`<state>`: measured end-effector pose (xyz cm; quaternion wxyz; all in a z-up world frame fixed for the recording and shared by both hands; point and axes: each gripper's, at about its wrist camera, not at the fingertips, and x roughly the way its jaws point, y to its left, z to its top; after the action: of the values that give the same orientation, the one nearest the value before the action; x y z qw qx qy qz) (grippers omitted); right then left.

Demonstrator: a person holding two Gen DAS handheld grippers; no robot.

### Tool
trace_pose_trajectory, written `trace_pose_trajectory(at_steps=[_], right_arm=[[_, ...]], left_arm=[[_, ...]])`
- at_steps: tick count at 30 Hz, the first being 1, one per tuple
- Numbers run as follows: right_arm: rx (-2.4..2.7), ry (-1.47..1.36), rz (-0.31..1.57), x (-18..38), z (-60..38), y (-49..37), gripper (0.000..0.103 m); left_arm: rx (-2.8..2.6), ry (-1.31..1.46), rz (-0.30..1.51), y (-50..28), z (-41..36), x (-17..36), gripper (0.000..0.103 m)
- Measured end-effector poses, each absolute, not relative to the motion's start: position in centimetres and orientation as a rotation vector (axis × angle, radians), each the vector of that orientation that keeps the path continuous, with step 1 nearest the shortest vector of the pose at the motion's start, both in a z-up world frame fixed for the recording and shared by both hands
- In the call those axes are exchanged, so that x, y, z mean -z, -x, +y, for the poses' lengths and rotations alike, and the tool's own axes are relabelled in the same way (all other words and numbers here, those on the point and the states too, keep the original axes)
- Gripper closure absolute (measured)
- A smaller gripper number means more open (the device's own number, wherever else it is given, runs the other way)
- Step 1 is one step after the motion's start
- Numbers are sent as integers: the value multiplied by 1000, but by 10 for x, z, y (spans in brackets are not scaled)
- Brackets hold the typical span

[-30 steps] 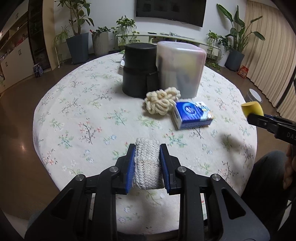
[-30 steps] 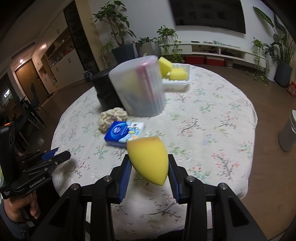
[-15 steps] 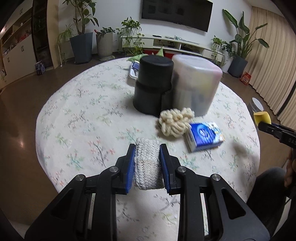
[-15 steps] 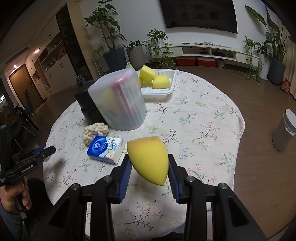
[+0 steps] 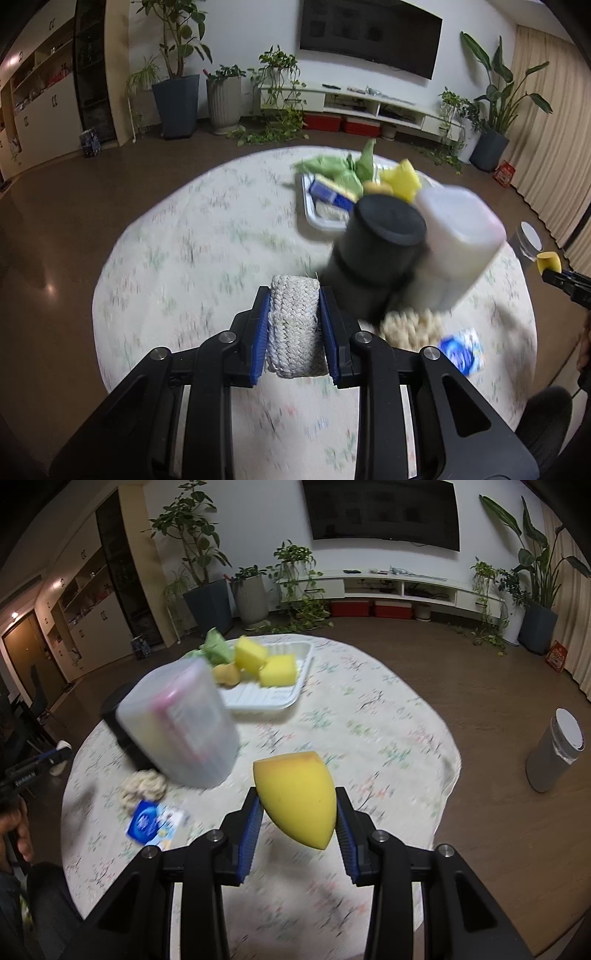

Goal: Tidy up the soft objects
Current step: 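Carry the knitted sock with the left tool while the right tool carries the teardrop sponge to the tray, then release the knitted sock from the left tool while the right tool releases the teardrop sponge in the tray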

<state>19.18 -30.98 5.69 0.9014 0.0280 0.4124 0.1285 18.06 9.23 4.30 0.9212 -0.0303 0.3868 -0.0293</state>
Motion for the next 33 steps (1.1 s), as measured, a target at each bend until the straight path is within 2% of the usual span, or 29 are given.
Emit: trace_pose_trajectory(at_steps=[13,22,33], right_arm=[[-291,40,867,-69,-295,-300,62],[-389,97,926,-55,-261,-375,62],[-491,153,976,-20,-225,-410,62]], left_arm=[[174,-17,788,-300,83,-69,79],[324,-40,847,-369,63,-45,79],[476,-80,890,-408,41,-19,79]])
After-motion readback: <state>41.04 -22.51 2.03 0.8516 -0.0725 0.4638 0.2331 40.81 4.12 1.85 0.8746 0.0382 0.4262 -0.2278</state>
